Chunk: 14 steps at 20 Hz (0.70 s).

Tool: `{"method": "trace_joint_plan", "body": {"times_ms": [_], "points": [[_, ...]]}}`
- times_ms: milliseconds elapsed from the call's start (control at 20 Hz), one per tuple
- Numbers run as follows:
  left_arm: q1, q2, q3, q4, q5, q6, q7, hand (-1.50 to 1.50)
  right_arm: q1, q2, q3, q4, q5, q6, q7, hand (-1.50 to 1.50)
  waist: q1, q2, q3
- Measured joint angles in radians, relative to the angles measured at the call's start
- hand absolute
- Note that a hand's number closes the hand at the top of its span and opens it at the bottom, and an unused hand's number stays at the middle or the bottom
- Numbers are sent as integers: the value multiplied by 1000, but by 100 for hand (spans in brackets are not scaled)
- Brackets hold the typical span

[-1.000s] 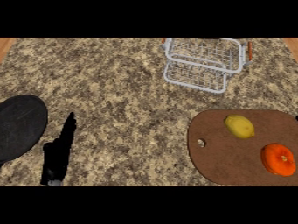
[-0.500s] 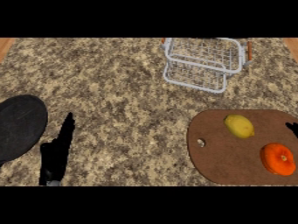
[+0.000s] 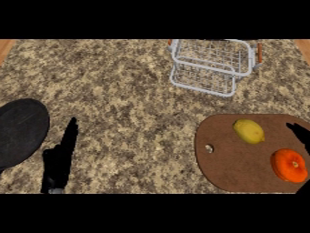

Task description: Pick the squash from the cutting board and place it in the tiered basket

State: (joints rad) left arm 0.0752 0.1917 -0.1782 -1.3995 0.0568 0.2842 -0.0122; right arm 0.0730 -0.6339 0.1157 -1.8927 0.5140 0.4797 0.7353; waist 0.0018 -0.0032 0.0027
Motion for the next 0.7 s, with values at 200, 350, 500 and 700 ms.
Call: {"method": "trace_joint_plan", "body": {"times_ms": [200, 350, 500, 700], "points": [[-6, -6, 15, 7, -11, -15, 12, 0, -3, 25, -23, 32, 26, 41, -23, -150, -1, 0, 0], [-2, -19, 16, 1, -29, -13, 9, 0, -4, 49, -34, 84, 55, 48, -52, -150, -1, 0, 0], [-4, -37, 15, 4, -50, -4, 11, 0, -19, 82, -41, 131, 80, 54, -74, -150, -1, 0, 0], [-1, -36, 29, -16, -53, -24, 40, 0, -10, 117, -51, 153, 113, 63, -98, -150, -1, 1, -1]]}}
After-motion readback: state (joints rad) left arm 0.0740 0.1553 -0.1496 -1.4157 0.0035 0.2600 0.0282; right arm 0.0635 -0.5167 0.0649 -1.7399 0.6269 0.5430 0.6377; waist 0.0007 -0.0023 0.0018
